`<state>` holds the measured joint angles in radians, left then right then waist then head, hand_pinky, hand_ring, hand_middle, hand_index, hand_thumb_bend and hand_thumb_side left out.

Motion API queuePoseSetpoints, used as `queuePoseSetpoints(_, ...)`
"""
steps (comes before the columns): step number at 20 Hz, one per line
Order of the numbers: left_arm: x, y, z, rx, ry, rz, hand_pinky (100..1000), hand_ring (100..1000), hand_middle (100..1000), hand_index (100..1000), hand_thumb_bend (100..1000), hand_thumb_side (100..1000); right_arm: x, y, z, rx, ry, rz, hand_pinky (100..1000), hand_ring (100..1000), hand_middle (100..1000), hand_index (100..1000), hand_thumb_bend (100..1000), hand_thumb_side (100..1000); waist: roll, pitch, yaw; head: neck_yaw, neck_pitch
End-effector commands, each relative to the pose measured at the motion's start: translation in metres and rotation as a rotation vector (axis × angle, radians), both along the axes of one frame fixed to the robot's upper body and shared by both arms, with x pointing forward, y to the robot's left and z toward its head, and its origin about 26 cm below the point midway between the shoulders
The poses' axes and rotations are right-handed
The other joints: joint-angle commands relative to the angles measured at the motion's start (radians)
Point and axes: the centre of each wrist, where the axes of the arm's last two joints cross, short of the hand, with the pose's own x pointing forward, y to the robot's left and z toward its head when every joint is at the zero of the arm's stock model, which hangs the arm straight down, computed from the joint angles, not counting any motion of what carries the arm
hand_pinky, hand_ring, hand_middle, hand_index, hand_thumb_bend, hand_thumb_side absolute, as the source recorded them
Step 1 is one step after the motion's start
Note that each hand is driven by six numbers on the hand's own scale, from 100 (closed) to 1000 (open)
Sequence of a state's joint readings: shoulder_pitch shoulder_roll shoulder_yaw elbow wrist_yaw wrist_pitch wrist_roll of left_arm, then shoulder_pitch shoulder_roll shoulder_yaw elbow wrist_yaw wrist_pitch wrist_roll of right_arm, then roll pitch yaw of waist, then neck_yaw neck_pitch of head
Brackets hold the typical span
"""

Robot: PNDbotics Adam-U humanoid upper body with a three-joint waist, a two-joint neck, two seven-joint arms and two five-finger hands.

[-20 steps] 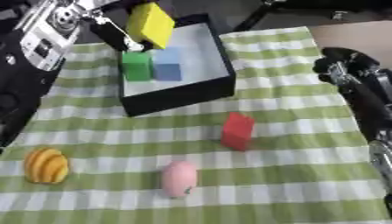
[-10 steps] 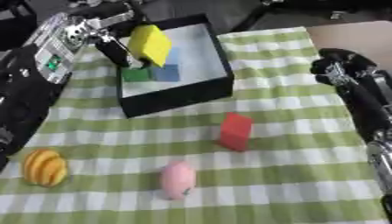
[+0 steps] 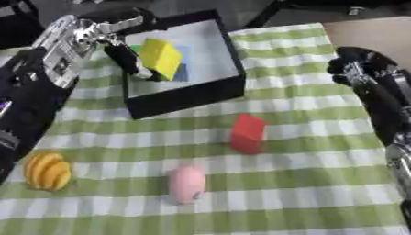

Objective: Pick up objects on the table and place them in the box.

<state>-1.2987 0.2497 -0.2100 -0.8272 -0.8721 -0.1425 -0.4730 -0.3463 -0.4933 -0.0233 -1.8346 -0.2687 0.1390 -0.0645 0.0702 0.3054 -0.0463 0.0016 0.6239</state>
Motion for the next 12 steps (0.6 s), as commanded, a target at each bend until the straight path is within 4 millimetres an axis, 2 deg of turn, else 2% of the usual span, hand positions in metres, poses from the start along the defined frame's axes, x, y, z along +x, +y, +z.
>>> queuePoseSetpoints(1,-0.002,0.005,0.013,-0.015,-0.047,0.011,882,875,842,908,704,253,-0.001,0.000,0.006,-0.012,-0.018,0.005,836,765,652,775,100,538,0.008,-0.013,0.000,0.003,0.006)
queuePoseSetpoints(4,-0.003,0.007,0.014,-0.050,-0.039,0.005,887,877,832,898,738,353,-0.001,-0.001,0.006,-0.011,-0.015,0.003,836,764,652,775,100,540,0.008,-0.013,0.001,0.003,0.012)
queuePoseSetpoints(7,-0.004,0.012,0.019,-0.081,-0.020,0.001,884,874,827,891,684,347,-0.002,-0.002,0.005,-0.011,-0.013,0.000,836,765,652,775,100,539,0.007,-0.016,0.005,0.000,0.019)
queuePoseSetpoints(9,-0.006,0.016,0.023,-0.098,-0.021,-0.003,881,870,822,881,612,319,-0.002,-0.002,0.005,-0.012,-0.012,-0.002,836,765,653,775,100,539,0.006,-0.019,0.009,-0.003,0.025)
queuePoseSetpoints(12,-0.015,0.028,0.038,-0.128,-0.060,-0.026,856,843,797,863,455,243,-0.003,-0.006,0.003,-0.017,-0.007,-0.015,836,765,653,775,100,539,0.007,-0.025,0.022,-0.012,0.039)
